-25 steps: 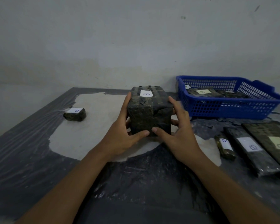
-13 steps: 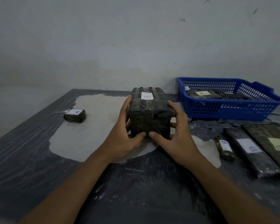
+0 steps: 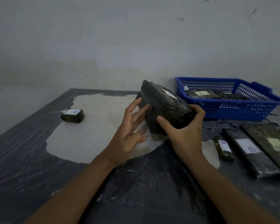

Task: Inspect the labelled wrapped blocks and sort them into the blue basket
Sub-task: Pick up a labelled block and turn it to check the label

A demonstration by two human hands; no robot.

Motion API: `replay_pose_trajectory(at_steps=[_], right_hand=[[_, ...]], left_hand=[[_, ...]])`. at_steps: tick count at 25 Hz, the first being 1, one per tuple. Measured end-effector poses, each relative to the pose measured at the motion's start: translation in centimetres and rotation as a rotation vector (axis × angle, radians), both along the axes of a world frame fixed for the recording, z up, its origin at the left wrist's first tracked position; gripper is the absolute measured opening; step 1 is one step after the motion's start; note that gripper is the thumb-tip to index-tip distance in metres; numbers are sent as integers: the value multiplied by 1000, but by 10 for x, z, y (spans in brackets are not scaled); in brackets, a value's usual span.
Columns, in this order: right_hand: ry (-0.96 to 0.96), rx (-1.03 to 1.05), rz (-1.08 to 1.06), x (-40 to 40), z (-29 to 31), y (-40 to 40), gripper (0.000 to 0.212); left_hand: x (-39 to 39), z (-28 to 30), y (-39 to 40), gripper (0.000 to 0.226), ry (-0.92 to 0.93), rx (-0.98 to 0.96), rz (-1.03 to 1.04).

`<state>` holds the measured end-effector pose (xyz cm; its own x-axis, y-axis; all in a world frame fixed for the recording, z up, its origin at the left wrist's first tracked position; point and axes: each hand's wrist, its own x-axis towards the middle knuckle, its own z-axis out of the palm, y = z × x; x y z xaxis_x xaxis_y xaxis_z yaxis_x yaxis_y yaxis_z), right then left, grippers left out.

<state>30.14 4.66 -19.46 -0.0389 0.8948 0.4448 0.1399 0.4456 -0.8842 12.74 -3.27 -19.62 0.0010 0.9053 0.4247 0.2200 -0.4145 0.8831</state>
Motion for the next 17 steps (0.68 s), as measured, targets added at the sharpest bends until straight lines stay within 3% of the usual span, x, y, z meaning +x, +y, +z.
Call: replay_pose_trajectory(at_steps=[6,9,11,14,17], right_hand=[[51,-118,-30,-1,2,2,92],[359,-320,136,0,8,5,93],[573,-507,331,3,14,3,78],[474,-650,459,8,16,4,81],[420,-665,533,10,12,9,86]], left_hand=[[8,-2,-3,90,110,10,-51],[-1,-2,7,88,148,184,320],[-23,1,13,98,85,207,553],[-54,1,9,100,-45,164,501],[-58,4,5,75,-92,88,408]])
